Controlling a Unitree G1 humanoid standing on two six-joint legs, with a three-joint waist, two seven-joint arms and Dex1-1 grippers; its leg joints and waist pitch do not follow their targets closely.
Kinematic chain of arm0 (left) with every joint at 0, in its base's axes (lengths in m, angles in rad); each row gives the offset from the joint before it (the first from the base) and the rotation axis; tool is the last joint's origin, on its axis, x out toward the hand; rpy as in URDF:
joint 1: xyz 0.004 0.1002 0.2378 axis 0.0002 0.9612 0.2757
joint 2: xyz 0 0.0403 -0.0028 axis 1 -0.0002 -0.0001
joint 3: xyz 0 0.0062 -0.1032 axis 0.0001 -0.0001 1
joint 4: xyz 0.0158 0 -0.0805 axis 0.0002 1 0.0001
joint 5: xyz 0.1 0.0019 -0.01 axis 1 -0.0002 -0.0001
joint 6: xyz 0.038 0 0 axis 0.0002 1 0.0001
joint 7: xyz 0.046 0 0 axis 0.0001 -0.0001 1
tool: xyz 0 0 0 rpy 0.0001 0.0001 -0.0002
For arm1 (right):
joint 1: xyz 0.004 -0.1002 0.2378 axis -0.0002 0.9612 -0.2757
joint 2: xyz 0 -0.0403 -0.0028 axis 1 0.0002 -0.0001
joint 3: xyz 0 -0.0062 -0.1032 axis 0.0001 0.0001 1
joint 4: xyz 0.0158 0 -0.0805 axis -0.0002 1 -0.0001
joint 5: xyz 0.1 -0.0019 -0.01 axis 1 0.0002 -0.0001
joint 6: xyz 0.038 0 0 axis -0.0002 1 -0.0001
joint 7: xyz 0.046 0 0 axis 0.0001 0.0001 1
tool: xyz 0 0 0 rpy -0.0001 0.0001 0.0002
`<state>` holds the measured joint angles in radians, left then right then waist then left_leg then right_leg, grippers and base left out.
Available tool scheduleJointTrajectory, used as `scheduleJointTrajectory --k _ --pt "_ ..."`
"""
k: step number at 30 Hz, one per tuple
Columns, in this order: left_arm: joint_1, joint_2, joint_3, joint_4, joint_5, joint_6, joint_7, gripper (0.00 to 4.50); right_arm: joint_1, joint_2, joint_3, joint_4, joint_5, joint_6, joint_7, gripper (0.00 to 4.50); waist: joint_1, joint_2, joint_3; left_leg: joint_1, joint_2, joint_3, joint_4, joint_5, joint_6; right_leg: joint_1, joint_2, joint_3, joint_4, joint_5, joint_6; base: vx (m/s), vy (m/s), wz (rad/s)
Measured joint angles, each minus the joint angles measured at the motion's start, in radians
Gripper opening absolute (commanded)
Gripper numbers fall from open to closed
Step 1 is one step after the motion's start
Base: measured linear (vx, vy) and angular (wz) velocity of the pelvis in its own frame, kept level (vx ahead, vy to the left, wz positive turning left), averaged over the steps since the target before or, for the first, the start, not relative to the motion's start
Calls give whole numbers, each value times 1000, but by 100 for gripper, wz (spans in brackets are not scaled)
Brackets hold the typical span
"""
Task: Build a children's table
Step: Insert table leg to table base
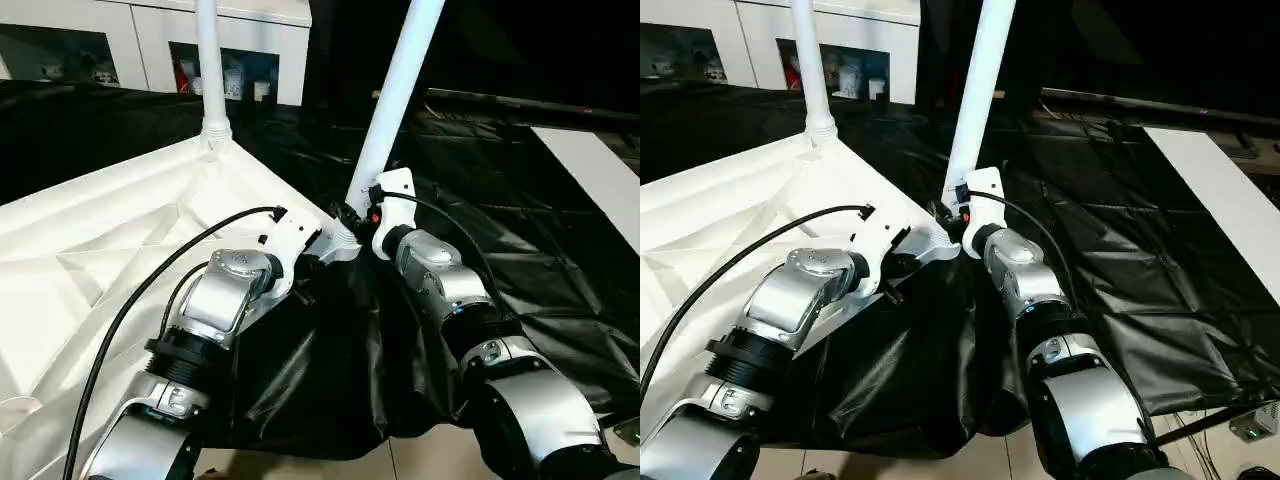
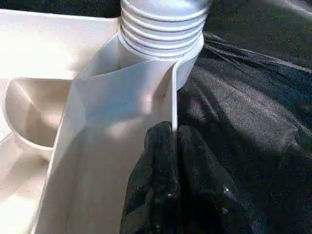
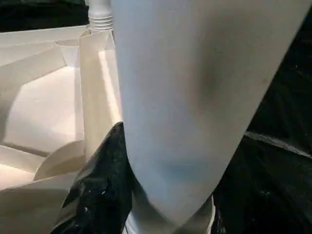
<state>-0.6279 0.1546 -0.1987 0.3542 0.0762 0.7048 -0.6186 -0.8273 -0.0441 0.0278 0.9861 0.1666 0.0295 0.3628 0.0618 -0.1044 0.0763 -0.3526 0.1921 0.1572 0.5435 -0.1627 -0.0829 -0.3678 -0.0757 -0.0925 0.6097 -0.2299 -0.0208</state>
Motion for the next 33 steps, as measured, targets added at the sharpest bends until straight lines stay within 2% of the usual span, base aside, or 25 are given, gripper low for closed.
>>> scheduleJointTrajectory --k 3,4,6,8,10,11,14,19,22,24,30,33 --pt "0 6 -4 1 -3 -9 -3 0 -5 -1 -12 7 0 -2 17 187 0 1 1 0 0 0 0 0 0 0 0 0 0 0 0 0 0 0" --pt "0 13 -4 2 -4 -14 -6 0 -7 -3 -21 9 1 -2 30 222 0 1 1 0 0 0 0 0 0 -1 0 0 0 0 0 0 0 0" --pt "0 16 -4 3 -5 -20 -12 0 -8 -10 -26 10 8 -2 56 257 1 2 1 -1 0 0 0 0 0 -1 0 0 0 0 0 0 0 0" --pt "-1 18 -5 3 -7 -32 -20 0 -3 -14 -41 41 23 3 78 257 3 4 3 -3 0 0 0 0 0 -2 0 0 0 0 0 0 0 0" --pt "-3 27 -6 3 -18 -43 -30 0 1 -21 -54 37 35 1 114 290 6 11 5 -7 0 2 0 0 0 -7 0 1 1 1 -1 0 0 0" --pt "-3 28 -7 3 -21 -47 -32 0 2 -27 -55 35 35 1 126 290 7 11 5 -9 1 3 0 0 0 -8 0 1 1 1 -1 0 0 0" --pt "-6 30 -8 3 -25 -54 -35 0 13 -39 -55 29 35 6 159 318 15 12 6 -15 2 4 2 2 2 -15 0 0 5 1 -2 0 0 0" --pt "-19 44 -10 24 -30 -77 -49 0 64 -69 -38 3 30 34 227 360 23 16 9 -15 10 14 6 3 4 -16 1 0 6 2 -3 0 0 0" --pt "-24 61 -16 36 -30 -101 -68 0 82 -90 -17 -35 17 40 277 382 23 18 10 -15 12 15 7 2 2 -16 2 0 6 3 -2 0 0 0" --pt "-24 76 -24 41 -31 -123 -93 0 104 -103 1 -77 13 47 310 382 26 18 10 -16 12 16 7 2 3 -16 2 0 6 3 -2 0 0 0" --pt "-15 175 -76 42 -42 -236 -271 0 225 -193 54 -289 14 78 465 382 38 18 10 -18 13 16 10 5 7 -17 3 -1 7 3 -2 0 0 0" --pt "5 233 -104 42 -57 -334 -407 0 273 -227 67 -385 16 78 516 382 50 18 10 -18 13 16 13 4 7 -16 2 -1 8 3 -2 0 0 0"
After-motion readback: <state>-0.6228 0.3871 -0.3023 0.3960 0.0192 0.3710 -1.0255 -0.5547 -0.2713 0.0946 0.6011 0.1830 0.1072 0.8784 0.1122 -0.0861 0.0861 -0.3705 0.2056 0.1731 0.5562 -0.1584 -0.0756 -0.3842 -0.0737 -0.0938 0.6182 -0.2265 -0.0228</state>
